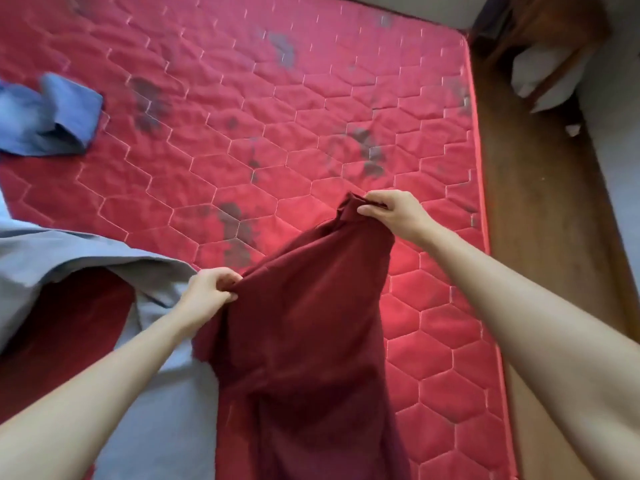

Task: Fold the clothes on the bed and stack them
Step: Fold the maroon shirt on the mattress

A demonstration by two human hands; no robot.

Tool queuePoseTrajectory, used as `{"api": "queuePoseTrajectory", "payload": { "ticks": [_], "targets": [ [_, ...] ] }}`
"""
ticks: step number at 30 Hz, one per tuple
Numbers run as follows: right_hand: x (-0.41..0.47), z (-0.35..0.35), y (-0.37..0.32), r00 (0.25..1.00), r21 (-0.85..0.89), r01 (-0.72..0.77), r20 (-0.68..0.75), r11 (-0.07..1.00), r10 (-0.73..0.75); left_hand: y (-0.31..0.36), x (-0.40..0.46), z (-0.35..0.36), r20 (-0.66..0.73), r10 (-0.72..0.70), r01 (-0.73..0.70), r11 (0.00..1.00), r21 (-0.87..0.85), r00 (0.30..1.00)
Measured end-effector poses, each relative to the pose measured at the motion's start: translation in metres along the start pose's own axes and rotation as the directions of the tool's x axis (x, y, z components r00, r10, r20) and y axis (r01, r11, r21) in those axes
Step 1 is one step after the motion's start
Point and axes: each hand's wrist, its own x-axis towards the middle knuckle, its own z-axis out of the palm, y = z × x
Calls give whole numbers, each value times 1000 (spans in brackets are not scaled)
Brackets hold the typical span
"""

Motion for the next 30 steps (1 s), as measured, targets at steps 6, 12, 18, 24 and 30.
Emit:
{"api": "queuePoseTrajectory", "payload": {
  "ticks": [6,12,18,24,30],
  "targets": [
    [163,-39,18,995,-169,12,-100,985,-30,55,132,-45,-38,108,-108,994,7,993],
    [279,-57,15,908,-108,-285,-350,952,232,117,239,-78,-312,184,-31,899,436,932],
    [255,23,28,958,-136,-217,-222,967,184,126,246,-17,-303,288,-32,771,636,909],
    [144,124,77,973,-302,-223,-121,927,195,45,191,86,-112,228,-63,641,765,967],
    [9,210,110,975,-347,-220,-96,912,199,-45,103,128,-139,207,-36,667,744,968]
  ]
}}
